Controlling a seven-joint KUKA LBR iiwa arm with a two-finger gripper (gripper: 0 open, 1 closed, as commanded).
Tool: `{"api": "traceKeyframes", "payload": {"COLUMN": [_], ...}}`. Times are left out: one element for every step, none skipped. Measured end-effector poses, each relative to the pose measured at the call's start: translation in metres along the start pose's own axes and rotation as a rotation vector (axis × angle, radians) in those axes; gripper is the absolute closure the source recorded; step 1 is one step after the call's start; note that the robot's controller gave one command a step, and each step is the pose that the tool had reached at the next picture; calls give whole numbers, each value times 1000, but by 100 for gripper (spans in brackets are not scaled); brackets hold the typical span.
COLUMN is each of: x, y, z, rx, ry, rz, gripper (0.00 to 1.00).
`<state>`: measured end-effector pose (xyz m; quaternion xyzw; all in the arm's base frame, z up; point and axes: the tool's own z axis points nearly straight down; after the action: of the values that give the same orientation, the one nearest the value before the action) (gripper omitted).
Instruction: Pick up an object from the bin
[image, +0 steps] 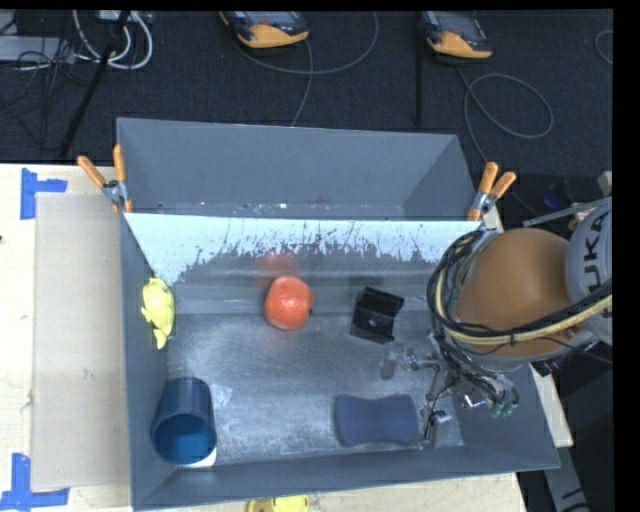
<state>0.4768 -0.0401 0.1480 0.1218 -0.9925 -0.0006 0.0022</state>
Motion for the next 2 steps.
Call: {"api": "traceKeyframes", "payload": {"x": [1,-11], "y": [20,21], "z": [9,77], "rx": [1,7], "ry": [-3,-26], "rz": [87,-83], "gripper": [0,0]}}
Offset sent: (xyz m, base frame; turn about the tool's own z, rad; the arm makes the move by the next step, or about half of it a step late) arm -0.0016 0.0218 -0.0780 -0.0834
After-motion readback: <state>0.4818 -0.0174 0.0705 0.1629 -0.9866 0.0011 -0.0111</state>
